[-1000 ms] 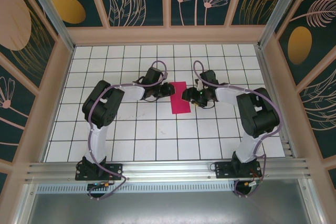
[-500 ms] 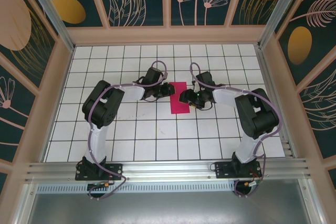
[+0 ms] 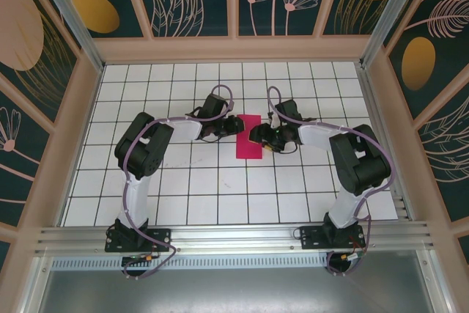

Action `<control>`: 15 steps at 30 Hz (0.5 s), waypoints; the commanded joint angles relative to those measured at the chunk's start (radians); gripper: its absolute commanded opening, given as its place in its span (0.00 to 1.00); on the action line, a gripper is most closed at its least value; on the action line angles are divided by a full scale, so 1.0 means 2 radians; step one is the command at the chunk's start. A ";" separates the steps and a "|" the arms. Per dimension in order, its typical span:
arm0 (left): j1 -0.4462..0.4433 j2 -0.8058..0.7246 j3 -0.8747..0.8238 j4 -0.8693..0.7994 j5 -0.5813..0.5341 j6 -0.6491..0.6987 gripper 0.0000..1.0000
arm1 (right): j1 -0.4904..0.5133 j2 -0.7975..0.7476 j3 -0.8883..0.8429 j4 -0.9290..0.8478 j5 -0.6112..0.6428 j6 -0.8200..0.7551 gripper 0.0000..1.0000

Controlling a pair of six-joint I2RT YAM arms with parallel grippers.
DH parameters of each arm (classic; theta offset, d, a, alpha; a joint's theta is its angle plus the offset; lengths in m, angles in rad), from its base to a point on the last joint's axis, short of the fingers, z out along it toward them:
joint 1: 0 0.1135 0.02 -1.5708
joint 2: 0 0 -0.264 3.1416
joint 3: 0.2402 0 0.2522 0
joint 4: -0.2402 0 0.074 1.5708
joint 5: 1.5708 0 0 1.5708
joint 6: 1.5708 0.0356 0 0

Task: Fold a paper plane with a square sheet of paper (fold left side to right side)
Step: Fold the triangle a second time at the center of the table.

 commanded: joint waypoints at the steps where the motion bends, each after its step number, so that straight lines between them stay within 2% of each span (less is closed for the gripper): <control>1: -0.002 -0.001 -0.016 -0.030 -0.012 0.005 0.30 | -0.007 -0.013 0.006 0.016 -0.019 0.008 0.64; 5: -0.002 -0.010 -0.016 -0.029 -0.010 0.006 0.31 | -0.015 -0.010 0.007 0.024 -0.030 0.015 0.64; 10: -0.001 -0.051 -0.012 -0.040 -0.023 0.022 0.41 | -0.023 -0.001 0.002 0.036 -0.048 0.031 0.65; 15: 0.000 -0.106 -0.024 -0.045 -0.046 0.045 0.45 | -0.028 0.003 0.005 0.054 -0.066 0.042 0.64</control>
